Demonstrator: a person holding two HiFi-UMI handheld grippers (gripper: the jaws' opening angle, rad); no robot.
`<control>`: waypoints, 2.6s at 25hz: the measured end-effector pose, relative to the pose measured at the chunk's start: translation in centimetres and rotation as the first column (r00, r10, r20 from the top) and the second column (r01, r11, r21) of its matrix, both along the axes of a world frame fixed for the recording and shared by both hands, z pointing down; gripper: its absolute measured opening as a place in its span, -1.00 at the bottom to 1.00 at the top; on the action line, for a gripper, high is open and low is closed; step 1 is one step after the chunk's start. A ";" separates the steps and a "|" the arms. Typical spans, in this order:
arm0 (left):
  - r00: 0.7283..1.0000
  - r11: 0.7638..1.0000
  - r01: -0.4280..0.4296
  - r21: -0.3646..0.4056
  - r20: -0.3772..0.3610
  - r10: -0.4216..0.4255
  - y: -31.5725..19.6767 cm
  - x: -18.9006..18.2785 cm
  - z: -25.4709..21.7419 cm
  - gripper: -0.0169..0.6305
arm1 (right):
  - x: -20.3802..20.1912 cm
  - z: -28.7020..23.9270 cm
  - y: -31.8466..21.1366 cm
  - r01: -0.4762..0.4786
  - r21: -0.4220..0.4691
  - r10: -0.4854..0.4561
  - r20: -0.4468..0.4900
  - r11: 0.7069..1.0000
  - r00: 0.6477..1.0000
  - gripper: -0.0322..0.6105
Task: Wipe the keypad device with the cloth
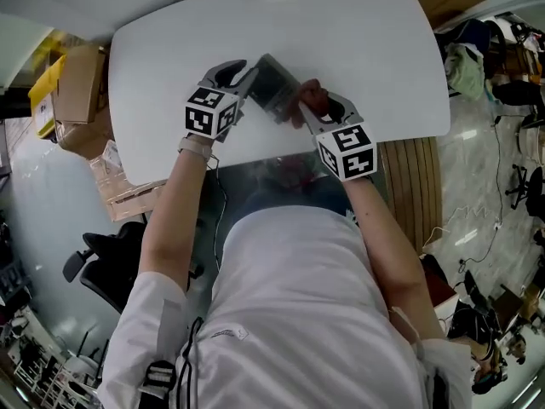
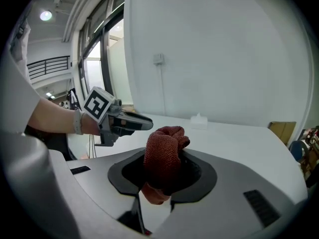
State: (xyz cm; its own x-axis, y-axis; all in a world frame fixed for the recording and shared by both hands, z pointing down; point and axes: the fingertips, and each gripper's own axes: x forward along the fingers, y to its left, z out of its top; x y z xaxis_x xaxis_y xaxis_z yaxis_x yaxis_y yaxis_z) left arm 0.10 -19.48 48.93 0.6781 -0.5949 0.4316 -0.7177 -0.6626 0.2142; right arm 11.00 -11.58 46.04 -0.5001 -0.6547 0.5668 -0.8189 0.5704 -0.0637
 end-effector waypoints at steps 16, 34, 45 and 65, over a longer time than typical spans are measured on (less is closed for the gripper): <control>0.988 0.976 -0.140 -0.167 0.037 0.148 -5.2 5.3 4.7 -0.60 | 0.1 4.6 -0.4 -0.083 -0.074 0.079 -0.056 0.994 0.995 -0.52; 0.991 0.949 0.016 -0.314 -0.123 -0.058 -2.5 2.8 4.8 -0.70 | 1.7 5.6 -1.8 -0.106 -0.092 0.101 -0.063 0.990 0.993 -0.51; 0.973 0.933 0.133 -0.334 -0.135 -0.187 0.9 0.4 5.2 -0.70 | 1.5 5.9 -2.3 -0.097 -0.035 0.094 -0.064 0.995 0.993 -0.49; 0.943 0.929 0.253 -0.272 -0.144 -0.299 0.9 0.0 4.9 -0.71 | 1.9 10.4 2.7 -0.097 -0.120 0.081 -0.129 0.988 0.988 -0.50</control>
State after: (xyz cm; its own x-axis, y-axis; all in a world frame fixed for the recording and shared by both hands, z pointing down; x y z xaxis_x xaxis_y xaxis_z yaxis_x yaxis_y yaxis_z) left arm 0.14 -18.58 53.81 0.5820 -0.6601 0.4750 -0.7986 -0.3538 0.4869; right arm 12.94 -8.89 56.39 -0.3640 -0.6131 0.7011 -0.8721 0.4886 -0.0256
